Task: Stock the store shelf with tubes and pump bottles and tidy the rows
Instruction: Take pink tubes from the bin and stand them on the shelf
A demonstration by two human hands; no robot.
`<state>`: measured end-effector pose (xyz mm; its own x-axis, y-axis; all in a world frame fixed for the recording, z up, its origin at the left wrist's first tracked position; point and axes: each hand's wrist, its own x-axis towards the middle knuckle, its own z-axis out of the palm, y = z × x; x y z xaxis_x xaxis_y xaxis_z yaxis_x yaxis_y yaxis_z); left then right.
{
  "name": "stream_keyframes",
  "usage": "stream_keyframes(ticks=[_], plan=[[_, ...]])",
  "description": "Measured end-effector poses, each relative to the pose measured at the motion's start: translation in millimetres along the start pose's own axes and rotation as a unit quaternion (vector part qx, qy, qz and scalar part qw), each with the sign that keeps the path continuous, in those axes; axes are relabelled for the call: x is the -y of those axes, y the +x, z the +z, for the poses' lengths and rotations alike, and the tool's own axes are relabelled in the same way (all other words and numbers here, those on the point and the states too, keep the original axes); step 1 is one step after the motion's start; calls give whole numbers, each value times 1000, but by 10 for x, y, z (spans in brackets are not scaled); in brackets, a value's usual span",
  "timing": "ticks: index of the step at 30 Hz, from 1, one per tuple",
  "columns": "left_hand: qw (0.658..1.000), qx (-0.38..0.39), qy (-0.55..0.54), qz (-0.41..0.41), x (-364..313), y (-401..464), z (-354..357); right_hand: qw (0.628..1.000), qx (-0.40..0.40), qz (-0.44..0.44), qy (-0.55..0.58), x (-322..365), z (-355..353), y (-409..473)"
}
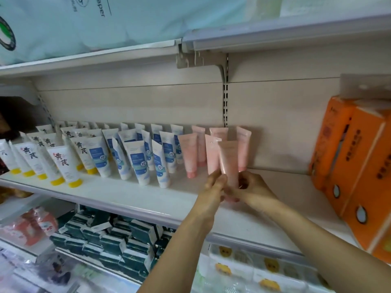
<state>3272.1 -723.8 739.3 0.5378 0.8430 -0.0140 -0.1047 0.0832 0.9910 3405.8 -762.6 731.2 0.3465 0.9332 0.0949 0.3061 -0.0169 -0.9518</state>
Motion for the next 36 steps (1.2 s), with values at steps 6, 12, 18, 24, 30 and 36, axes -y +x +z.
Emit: stream_keyframes(ticks=[6, 12, 18, 24, 30, 36], plan=[[998, 22, -8, -51, 5, 124, 113, 993, -94, -11, -72, -273, -94, 356], [997, 13, -23, -78, 24, 256, 153, 990, -101, -10, -97, -370, -135, 585], [994, -4, -56, -95, 49, 346, 155, 988, -111, -4, -111, -396, -76, 642], [991, -17, -69, -117, 57, 345, 152, 985, -115, 19, -127, -384, -57, 622], [978, -62, -133, -149, 42, 319, 89, 981, -137, 58, -125, -320, -14, 501], [971, -81, -187, -128, 16, 161, -33, 974, -189, 68, -108, -261, 80, 266]])
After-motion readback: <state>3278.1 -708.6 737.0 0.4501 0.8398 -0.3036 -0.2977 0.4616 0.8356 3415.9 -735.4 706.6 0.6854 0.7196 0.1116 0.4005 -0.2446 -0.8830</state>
